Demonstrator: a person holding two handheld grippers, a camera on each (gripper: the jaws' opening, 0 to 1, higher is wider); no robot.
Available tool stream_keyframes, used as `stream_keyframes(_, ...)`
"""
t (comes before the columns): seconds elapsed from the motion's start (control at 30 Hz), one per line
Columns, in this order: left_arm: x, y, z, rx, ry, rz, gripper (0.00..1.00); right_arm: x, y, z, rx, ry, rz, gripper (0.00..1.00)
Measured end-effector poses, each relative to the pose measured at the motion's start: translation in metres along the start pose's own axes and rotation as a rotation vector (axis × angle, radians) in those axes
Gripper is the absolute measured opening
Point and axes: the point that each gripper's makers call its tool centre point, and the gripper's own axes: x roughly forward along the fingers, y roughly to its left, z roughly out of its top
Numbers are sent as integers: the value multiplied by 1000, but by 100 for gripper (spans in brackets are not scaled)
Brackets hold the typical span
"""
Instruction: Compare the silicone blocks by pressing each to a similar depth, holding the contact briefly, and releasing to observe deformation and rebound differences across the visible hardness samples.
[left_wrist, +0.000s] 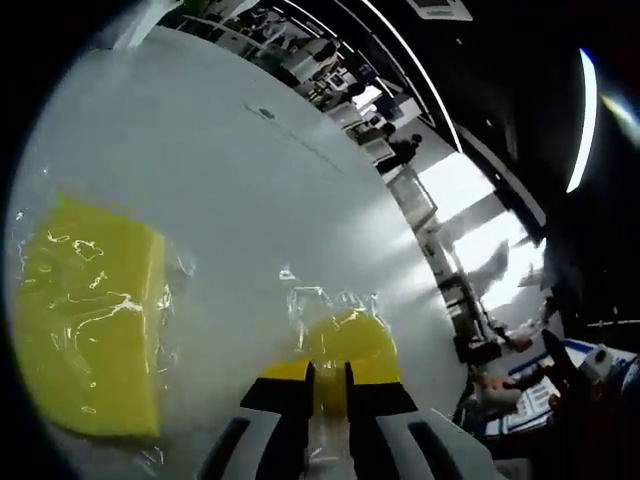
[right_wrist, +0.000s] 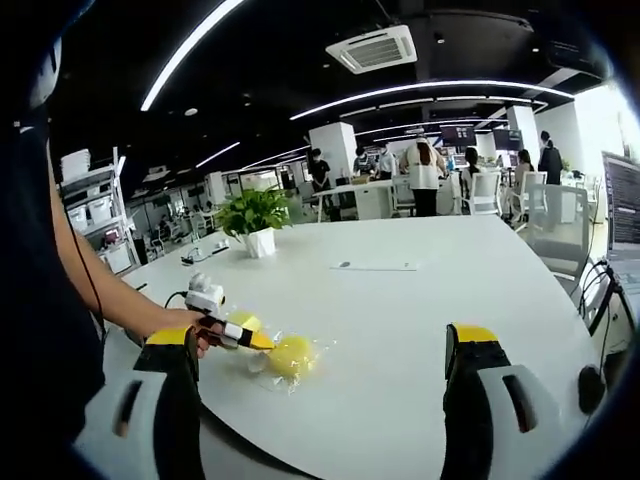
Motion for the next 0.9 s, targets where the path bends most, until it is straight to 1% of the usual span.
stream_keyframes(0.03, -2, -2, 2, 54, -8, 7, 38, 0, 0, -1, 1, -1, 0, 96)
stream_keyframes(0.07, -6, -10, 6, 92, -11, -14, 46, 0, 0, -1, 1, -4, -2, 96)
stream_keyframes(0.1, -8, -17, 10, 103, -27, -31, 55, 0, -1, -2, 2, -4, -4, 96)
stream_keyframes(0.13, -15, -26, 22, 140, -68, -58, 61, 0, -2, -2, 5, -8, -8, 96)
stream_keyframes(0.17, -19, -29, 26, 165, -70, -61, 67, 1, -3, -2, 5, -12, -11, 96)
stream_keyframes(0.2, -27, -37, 33, 194, -84, -86, 73, 2, -5, -1, 6, -15, -12, 96)
stream_keyframes(0.27, -44, -50, 51, 260, -158, -152, 78, 4, -7, 0, 10, -19, -13, 96)
stream_keyframes(0.3, -50, -48, 56, 278, -163, -137, 83, 5, -8, 0, 9, -21, -13, 96)
stream_keyframes(0.33, -56, -46, 59, 291, -152, -123, 88, 6, -9, 0, 6, -22, -15, 96)
stream_keyframes(0.37, -62, -44, 63, 295, -152, -120, 93, 6, -10, 1, 5, -23, -16, 96)
stream_keyframes(0.43, -82, -41, 84, 361, -213, -115, 92, 8, -13, 2, 7, -31, -17, 96)
stream_keyframes(0.5, -101, -33, 95, 369, -225, -105, 95, 10, -16, 4, 3, -36, -21, 96)
stream_keyframes(0.53, -108, -28, 102, 372, -244, -97, 98, 10, -17, 4, 4, -40, -21, 96)
stream_keyframes(0.57, -119, -17, 109, 379, -261, -69, 100, 11, -19, 4, 5, -41, -21, 96)
stream_keyframes(0.6, -127, -10, 110, 391, -251, -51, 100, 12, -20, 3, 5, -41, -21, 96)
stream_keyframes(0.63, -139, 2, 112, 411, -244, -10, 100, 13, -21, 2, 4, -39, -22, 96)
stream_keyframes(0.7, -155, 12, 116, 455, -257, 23, 100, 14, -23, 0, 4, -36, -22, 96)
stream_keyframes(0.73, -167, 20, 119, 487, -270, 46, 100, 15, -24, -1, 3, -35, -23, 96)
stream_keyframes(0.83, -193, 31, 121, 517, -278, 91, 100, 15, -28, 0, -12, -46, -33, 96)
stream_keyframes(0.87, -203, 36, 123, 538, -284, 113, 100, 15, -30, -2, -15, -40, -39, 96)
stream_keyframes(0.9, -210, 38, 124, 542, -290, 121, 100, 16, -32, -3, -16, -36, -41, 96)
